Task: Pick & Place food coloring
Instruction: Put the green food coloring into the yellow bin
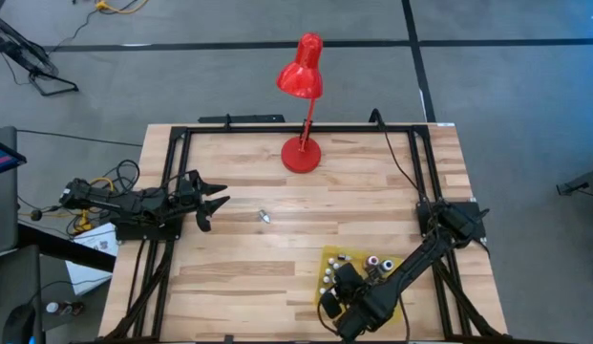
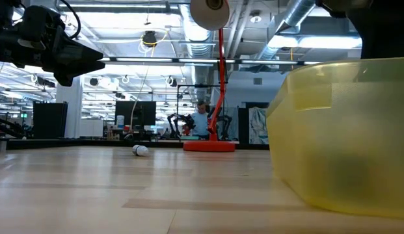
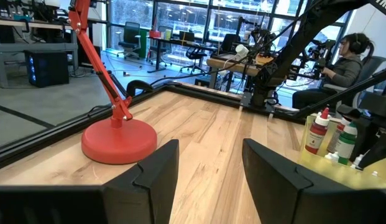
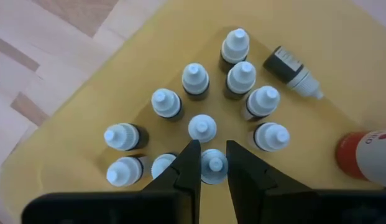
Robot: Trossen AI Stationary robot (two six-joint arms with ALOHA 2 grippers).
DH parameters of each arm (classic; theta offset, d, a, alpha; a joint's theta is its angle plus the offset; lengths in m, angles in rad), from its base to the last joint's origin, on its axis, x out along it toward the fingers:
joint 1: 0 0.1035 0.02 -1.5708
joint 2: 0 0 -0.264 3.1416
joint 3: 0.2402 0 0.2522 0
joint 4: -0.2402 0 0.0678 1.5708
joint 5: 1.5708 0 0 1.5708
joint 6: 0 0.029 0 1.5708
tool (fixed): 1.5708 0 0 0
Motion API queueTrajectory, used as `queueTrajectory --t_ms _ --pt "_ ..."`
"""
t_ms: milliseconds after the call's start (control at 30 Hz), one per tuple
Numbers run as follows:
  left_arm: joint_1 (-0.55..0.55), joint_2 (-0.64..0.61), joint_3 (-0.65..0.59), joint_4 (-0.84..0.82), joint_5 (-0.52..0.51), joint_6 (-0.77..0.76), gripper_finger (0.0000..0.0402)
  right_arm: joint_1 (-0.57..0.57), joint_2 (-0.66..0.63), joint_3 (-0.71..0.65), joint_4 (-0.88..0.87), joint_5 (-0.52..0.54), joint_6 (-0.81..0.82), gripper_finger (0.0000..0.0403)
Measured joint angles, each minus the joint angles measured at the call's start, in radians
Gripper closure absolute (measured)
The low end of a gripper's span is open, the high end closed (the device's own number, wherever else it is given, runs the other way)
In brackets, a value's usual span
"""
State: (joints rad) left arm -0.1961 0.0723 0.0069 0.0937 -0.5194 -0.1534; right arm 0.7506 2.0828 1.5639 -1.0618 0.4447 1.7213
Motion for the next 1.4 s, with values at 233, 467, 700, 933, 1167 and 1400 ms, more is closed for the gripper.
queueTrajectory --t_ms 233,467,700,933,1167,1400 --pt "0.0 0.0 0.0 0.0 0.0 0.0 0.0233 -0.007 0.0 0.0 0.002 -0.037 -0.008 0.0343" --pt "0.0 0.0 0.0 0.0 0.0 0.0 0.0233 -0.007 0.0 0.0 0.009 -0.053 -0.02 0.0336" --pt "0.0 0.0 0.0 0.0 0.0 0.0 0.0233 -0.007 0.0 0.0 0.009 -0.053 -0.021 0.0316" --pt "0.0 0.0 0.0 0.0 0.0 0.0 0.0233 -0.007 0.0 0.0 0.009 -0.064 -0.021 0.0269" --pt "0.0 0.0 0.0 0.0 0.0 0.0 0.0233 -0.007 -0.017 0.039 -0.027 -0.059 -0.036 0.0234" --pt "0.0 0.0 0.0 0.0 0.0 0.0 0.0233 -0.007 -0.017 0.13 -0.11 -0.048 -0.112 0.0233"
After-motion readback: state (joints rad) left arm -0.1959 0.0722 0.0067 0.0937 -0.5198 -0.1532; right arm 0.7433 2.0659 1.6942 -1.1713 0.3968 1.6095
